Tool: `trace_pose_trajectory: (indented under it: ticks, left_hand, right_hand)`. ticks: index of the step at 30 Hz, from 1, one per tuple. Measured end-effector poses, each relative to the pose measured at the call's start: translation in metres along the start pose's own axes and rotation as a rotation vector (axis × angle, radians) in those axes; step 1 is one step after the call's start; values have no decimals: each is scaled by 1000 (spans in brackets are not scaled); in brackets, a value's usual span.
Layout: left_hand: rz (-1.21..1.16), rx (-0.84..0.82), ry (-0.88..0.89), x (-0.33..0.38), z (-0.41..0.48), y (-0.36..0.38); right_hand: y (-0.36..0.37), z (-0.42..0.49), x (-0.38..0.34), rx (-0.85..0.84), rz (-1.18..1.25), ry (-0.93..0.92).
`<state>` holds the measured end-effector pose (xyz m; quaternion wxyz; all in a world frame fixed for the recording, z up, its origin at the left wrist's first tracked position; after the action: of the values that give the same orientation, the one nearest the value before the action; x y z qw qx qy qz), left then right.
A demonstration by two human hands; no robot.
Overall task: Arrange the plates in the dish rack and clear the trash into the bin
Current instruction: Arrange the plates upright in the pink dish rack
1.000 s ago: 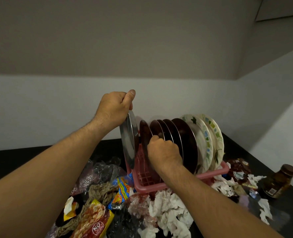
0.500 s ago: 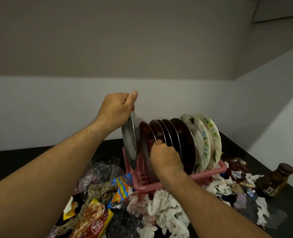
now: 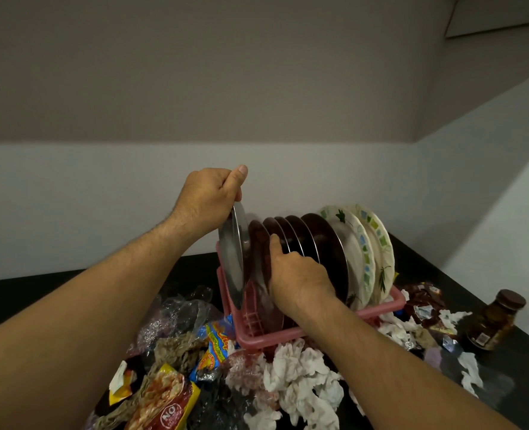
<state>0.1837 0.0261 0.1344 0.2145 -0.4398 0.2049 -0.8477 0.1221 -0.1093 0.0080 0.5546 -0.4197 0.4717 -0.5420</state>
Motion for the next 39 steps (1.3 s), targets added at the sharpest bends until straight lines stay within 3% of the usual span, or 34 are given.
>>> trace_pose_trajectory:
  ticks: [10, 19, 26, 39]
  left_hand:
    - [-24, 1, 20, 4, 6, 1]
    - [-66, -35, 21, -14, -4, 32]
    - [-28, -98, 1, -27, -12, 65]
    - [9, -186, -39, -48, -30, 102]
  right_hand:
    - [-13, 6, -3, -96, -1, -156]
    - [-39, -23, -1, 170, 755, -214]
    - [3, -30, -14, -52, 608, -235]
    - [28, -36, -6, -72, 576, -116]
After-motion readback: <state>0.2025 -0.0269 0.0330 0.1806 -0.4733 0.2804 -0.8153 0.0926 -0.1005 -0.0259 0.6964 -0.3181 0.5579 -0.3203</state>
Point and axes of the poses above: each hand's wrist, its own z-axis towards the middle knuckle, its own y-axis out of the palm, x = y × z, the point moved 10 cm from there along z, towards the middle knuckle, and after that the axes turned 4 degrees about -y, right-handed, at the moved point
